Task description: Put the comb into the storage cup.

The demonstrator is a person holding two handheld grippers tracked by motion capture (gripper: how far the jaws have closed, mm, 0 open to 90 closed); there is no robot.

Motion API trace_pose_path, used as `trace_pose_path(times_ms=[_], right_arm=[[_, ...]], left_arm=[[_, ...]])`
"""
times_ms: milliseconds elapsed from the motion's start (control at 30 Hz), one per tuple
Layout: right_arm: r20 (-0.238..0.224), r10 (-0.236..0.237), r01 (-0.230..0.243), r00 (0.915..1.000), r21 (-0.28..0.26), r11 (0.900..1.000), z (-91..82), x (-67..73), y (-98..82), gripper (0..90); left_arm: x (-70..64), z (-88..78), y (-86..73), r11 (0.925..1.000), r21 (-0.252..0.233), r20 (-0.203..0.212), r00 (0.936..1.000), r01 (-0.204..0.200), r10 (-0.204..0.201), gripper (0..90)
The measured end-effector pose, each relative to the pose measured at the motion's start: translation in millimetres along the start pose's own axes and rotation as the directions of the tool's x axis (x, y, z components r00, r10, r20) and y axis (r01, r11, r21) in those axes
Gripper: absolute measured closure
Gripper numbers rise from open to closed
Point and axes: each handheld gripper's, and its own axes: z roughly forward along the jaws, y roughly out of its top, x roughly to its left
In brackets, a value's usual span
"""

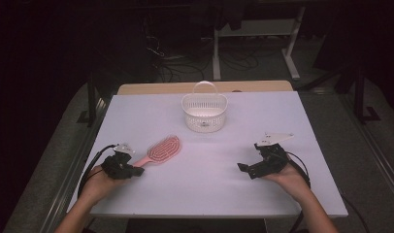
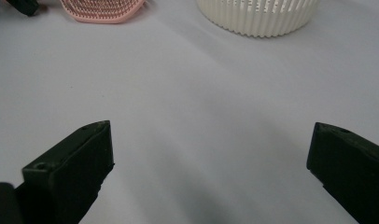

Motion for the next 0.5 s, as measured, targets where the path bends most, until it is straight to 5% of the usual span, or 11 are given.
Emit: trace_pose_path(times_ms=[267,367,500], right_arm=[[0.000,0.000,0.000,1.0000,0.003,1.000,0.1,0.0,-0.3,0.1],[-0.001,-0.003,0.003,1.0000,0.004,1.000,0.5,0.2,-0.2,0.1],[-0.001,-0.001,0.001,1.0000,0.003,1.000,0.5,0.4,0.0,0.1]], left_arm=[[0.2,-10.3,5.7,0.9977,-0.066,0.042,0.9990,0.014,-0.011,90.0],[-0.3,-15.2,10.0,0.9917,-0.125,0.080,0.9967,0.027,-0.017,89.2],[-1.8,-19.9,18.0,0.9808,-0.194,0.104,0.9946,0.018,0.002,76.8]])
